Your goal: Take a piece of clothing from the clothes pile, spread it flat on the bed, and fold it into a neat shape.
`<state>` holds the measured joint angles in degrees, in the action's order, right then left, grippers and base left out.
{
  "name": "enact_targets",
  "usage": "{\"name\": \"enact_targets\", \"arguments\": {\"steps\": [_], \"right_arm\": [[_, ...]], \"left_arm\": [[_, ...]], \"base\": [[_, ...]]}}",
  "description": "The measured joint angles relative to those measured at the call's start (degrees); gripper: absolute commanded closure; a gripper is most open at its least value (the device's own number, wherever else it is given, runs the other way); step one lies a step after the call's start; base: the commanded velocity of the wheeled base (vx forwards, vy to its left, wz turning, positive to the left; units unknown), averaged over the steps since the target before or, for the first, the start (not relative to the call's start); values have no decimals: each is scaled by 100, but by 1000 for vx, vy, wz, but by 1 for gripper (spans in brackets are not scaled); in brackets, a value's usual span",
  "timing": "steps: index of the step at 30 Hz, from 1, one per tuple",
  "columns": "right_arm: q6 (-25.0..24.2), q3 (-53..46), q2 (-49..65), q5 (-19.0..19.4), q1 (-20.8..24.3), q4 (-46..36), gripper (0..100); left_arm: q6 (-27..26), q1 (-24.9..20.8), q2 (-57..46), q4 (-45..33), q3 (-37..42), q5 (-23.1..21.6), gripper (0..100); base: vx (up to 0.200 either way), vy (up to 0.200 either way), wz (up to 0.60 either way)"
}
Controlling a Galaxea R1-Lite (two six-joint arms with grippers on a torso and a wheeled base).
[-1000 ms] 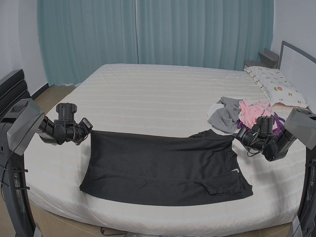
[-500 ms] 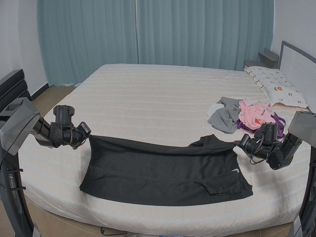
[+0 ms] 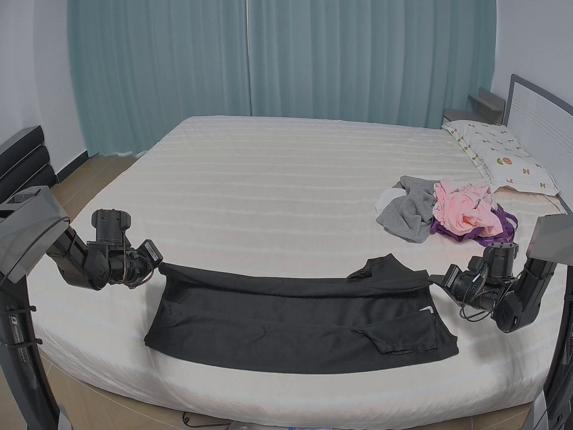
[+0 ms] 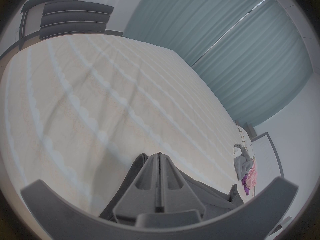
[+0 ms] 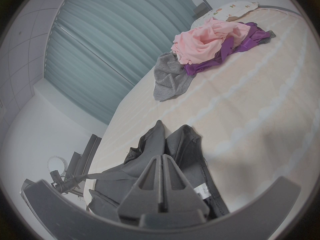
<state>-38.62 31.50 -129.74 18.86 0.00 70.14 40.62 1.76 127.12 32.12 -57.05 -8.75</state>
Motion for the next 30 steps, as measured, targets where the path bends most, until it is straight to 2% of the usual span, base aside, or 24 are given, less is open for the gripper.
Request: {"name": "enact_targets", "arguments": {"steps": [17,30], "right_arm": [[57,-606,28,11,-60,450,100],[597,-1008,-22,11,-77,551,100]], "left_arm": [[-140,30,-177,48,597,-112,100],[-241,35,-157,56,1012,-194,100]], "base": [[0,0,0],[0,0,0]]}}
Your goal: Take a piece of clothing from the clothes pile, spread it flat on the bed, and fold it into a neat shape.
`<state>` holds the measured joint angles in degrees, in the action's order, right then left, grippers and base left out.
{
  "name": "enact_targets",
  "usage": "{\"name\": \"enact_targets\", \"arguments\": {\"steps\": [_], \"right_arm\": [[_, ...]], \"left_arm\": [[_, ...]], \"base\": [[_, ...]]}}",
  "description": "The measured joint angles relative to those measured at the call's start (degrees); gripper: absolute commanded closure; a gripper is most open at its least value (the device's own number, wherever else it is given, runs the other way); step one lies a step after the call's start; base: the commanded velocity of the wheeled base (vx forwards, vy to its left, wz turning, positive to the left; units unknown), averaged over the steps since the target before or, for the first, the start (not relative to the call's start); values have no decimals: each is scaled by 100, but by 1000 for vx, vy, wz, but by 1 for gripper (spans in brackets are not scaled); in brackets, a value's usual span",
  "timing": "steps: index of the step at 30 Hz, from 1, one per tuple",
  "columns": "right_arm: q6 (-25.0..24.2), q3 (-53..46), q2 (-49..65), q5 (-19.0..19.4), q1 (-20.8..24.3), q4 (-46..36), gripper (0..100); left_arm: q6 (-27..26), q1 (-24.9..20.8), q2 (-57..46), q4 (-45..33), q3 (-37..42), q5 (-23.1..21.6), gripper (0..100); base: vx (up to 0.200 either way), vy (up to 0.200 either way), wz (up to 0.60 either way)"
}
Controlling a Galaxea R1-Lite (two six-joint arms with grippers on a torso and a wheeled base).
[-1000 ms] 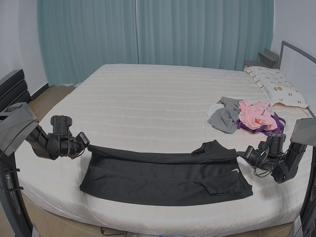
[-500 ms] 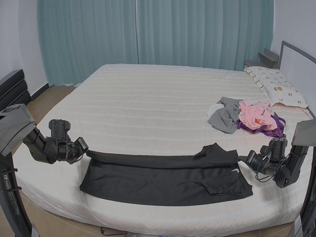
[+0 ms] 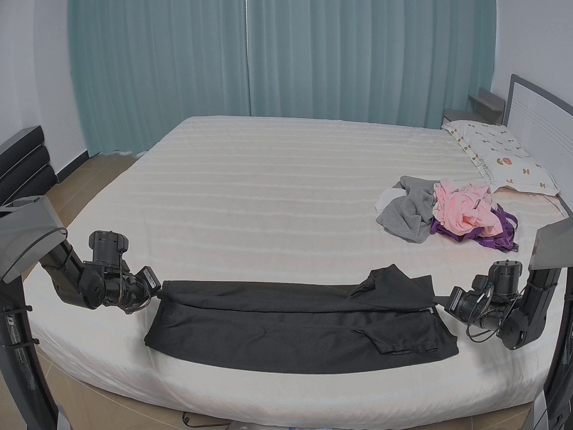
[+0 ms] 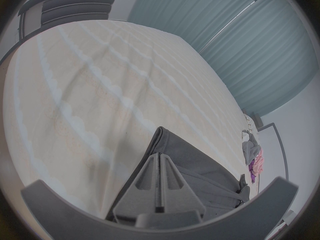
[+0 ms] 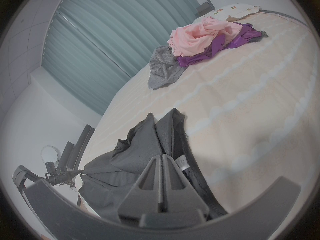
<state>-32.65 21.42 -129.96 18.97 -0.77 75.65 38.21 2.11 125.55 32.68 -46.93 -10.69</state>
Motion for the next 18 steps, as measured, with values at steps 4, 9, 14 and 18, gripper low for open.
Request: {"name": "enact_targets", "arguments": {"steps": [4,9,14,18], "right_arm": [[98,-87,-68,-9,0,0,100],[185,-135,-140,-11,-2,-2,100],[378,-180,-280,-9,2,0,0],[391,-179,-372,-6,4,137,0]], "left_arm": [[0,-2,16,2,71,-39,100],[0,-2,24,0,121,-44,100],[0,-2,28,5,165,-154,0],[0,-2,22,0,240,-296,0]], "base": [[0,0,0],[0,0,0],[0,0,0],[0,0,0]]}}
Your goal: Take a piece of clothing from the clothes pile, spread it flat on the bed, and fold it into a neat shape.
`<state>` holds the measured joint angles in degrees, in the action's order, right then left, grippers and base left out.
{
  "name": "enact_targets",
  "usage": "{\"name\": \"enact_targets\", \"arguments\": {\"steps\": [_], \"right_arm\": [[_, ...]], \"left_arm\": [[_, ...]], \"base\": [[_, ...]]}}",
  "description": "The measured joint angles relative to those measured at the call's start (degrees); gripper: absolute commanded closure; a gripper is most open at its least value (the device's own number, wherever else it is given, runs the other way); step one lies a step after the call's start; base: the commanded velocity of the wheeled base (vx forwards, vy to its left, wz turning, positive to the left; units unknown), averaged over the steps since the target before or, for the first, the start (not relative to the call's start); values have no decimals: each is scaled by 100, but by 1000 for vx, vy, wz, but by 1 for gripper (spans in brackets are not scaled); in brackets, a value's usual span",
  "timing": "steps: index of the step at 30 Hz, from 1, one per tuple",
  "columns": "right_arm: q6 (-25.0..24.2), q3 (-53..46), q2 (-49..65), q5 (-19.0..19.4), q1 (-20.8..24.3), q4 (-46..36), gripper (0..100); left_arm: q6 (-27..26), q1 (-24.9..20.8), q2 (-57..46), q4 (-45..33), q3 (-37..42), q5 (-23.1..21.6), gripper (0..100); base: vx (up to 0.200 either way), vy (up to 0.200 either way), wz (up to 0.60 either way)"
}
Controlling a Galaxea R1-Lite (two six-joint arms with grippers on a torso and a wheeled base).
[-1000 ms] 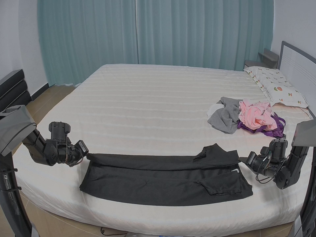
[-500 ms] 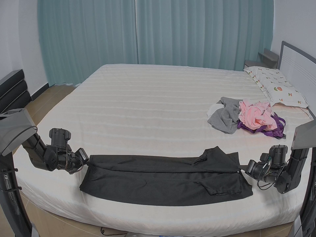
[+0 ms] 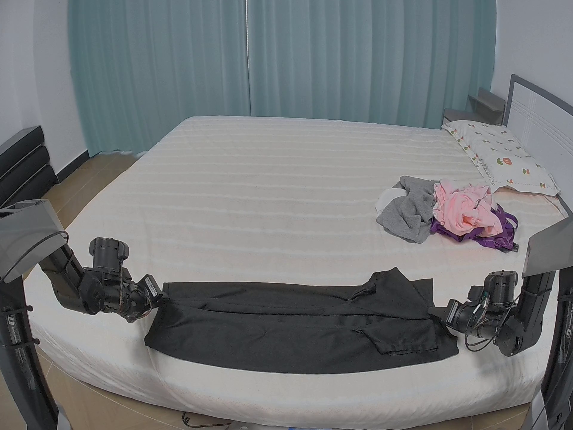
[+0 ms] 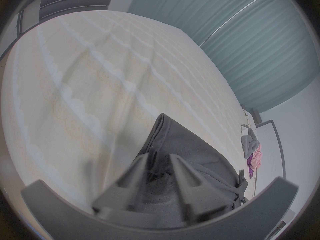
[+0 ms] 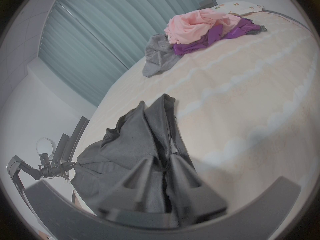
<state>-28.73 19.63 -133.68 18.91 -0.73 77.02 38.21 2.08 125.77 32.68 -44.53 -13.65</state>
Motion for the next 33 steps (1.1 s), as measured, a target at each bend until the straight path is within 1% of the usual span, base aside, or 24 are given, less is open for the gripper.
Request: {"name": "enact_targets", "arguments": {"steps": [3,7,11,15,20,23,28,33], "right_arm": [[-82,29,-11,20,0,233,0],[-317,126,96,90,-4,295,0],[-528,422,190,137,-15,211,0],[-688,798,195,143,-39,-24,0],[-1325,1193,149,150,-76,-211,0],[-1549,1384,44,162,-98,-251,0],[-1686,1526,-201,173,-138,-277,0],[-1699,1465,-317,173,-116,-230,0]], "left_arm": [[5,2,-13,0,27,-17,0],[39,12,-85,-4,29,-27,0],[79,37,-162,-11,-69,-28,0],[290,37,-182,-11,-369,-16,0],[517,-7,-2,-17,-889,27,0],[564,-71,249,-20,-1221,93,0],[542,-224,636,-15,-1520,411,0],[532,-260,811,-12,-1599,451,0]], "base": [[0,0,0],[0,0,0],[0,0,0],[0,0,0],[0,0,0],[0,0,0],[0,0,0],[0,0,0]]}}
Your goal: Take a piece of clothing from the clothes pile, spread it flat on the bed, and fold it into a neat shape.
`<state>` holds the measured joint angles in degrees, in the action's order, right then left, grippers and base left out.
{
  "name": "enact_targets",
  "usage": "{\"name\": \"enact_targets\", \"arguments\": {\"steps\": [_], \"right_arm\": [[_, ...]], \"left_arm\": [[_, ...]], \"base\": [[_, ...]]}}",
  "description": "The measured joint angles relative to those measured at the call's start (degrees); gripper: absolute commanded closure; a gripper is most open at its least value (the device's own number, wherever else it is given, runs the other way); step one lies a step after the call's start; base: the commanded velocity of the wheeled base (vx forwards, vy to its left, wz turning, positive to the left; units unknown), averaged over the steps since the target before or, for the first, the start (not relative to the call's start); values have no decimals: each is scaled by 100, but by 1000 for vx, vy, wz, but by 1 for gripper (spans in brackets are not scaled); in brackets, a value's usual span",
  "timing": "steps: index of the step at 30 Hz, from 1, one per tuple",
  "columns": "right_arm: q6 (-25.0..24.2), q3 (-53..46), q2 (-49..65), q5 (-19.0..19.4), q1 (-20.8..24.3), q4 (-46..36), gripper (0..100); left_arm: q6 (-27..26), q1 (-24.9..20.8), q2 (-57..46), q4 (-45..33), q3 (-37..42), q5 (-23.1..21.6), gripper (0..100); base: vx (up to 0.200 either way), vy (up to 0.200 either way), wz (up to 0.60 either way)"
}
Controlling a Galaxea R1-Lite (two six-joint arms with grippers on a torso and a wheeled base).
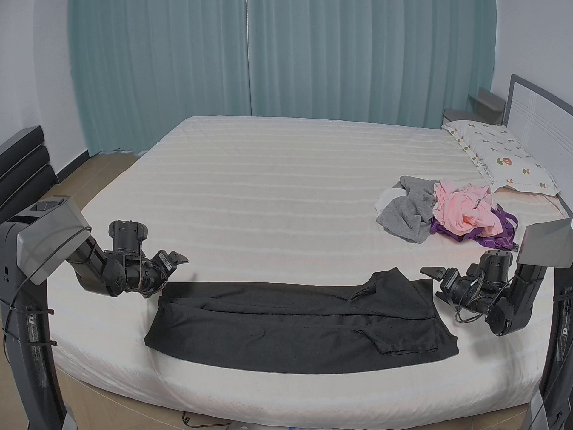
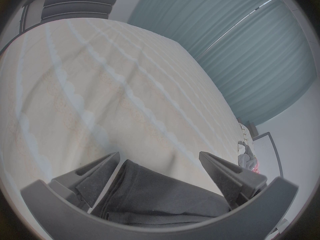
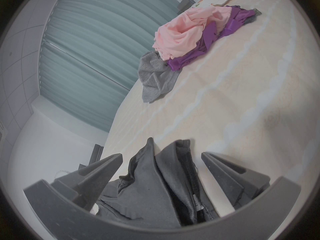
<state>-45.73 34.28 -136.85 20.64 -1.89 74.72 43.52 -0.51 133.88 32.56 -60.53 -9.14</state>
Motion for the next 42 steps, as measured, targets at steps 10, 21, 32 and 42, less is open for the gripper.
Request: {"name": "enact_targets", "arguments": {"steps": [10,21,32,42], "right_arm": [[-4,-77,-28,-20,-85,30,0],[-9,-68,-66,-83,-108,24,0],[-26,113,-99,-99,-113,-54,0],[-17,369,-249,-211,-76,-73,0]], "left_arm": [[-22,-4,101,-2,22,45,100],[260,44,83,-2,68,540,100],[304,144,83,395,61,575,100],[344,185,112,414,61,571,100]], "base": [[0,0,0],[0,0,0],[0,0,0],[0,0,0]]}}
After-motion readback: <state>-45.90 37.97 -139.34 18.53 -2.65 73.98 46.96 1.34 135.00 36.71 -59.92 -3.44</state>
